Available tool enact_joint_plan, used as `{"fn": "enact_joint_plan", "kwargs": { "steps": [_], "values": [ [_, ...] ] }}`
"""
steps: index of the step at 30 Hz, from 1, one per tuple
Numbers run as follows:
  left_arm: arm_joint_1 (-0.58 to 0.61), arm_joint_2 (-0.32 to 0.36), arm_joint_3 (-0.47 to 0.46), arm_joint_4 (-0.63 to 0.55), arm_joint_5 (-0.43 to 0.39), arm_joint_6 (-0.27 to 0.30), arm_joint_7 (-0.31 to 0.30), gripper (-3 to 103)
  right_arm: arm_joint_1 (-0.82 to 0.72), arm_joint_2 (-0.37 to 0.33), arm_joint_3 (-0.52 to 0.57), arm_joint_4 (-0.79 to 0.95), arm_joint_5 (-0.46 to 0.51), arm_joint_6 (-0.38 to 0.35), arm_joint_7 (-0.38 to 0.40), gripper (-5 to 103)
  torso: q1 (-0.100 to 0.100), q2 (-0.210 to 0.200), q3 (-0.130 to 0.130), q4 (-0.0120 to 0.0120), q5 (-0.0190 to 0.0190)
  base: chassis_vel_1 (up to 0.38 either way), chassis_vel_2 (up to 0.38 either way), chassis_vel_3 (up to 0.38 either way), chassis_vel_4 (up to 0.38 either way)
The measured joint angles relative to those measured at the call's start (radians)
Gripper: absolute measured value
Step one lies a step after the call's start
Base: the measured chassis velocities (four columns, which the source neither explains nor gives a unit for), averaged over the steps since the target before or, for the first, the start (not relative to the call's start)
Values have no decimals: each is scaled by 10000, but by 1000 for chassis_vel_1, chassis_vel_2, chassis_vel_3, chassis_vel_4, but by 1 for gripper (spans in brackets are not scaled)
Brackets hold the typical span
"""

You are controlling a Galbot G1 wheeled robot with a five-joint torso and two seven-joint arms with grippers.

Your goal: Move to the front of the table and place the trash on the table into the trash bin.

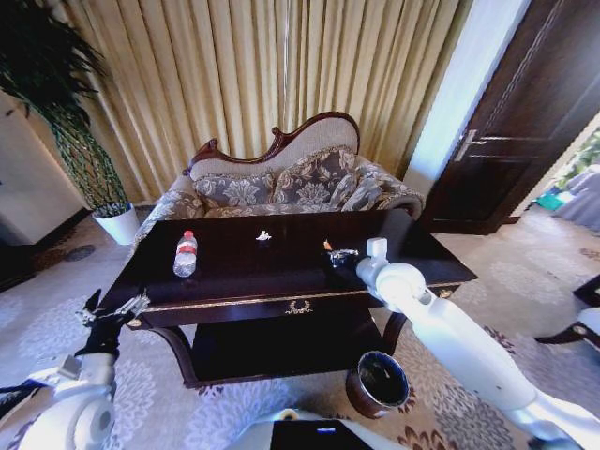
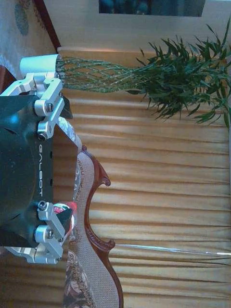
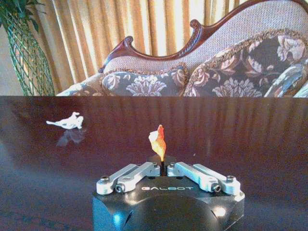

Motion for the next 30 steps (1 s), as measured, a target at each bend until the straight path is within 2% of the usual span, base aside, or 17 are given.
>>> {"fn": "enact_joint_plan", "kwargs": {
  "steps": [17, 19, 20, 22, 30],
  "values": [
    [25, -5, 9, -41, -7, 10, 0, 100, -287, -126, 191, 166, -144, -91, -80, 2, 0, 0, -1, -1, 1, 0, 0, 0, 0],
    [19, -8, 20, -44, -8, 13, 1, 100, -435, -143, 289, 289, -278, 383, -83, 2, 0, 0, 0, 0, 1, 0, 0, 0, 0],
    [19, -8, 20, -44, -8, 13, 1, 100, -435, -143, 289, 289, -278, 383, -83, 2, 0, 0, 0, 0, 1, 0, 0, 0, 0],
    [19, -10, 26, -44, -8, 13, 2, 100, -693, -153, 429, 337, -1017, 930, -315, 2, 0, 0, -1, 1, 2, 0, 0, 0, 0],
    [-14, 4, 33, -1, 18, -18, 43, 100, -1697, -30, 1418, 673, -2163, 1677, -442, 2, 0, 0, -1, 0, 1, 0, 0, 0, 0]
  ]
}}
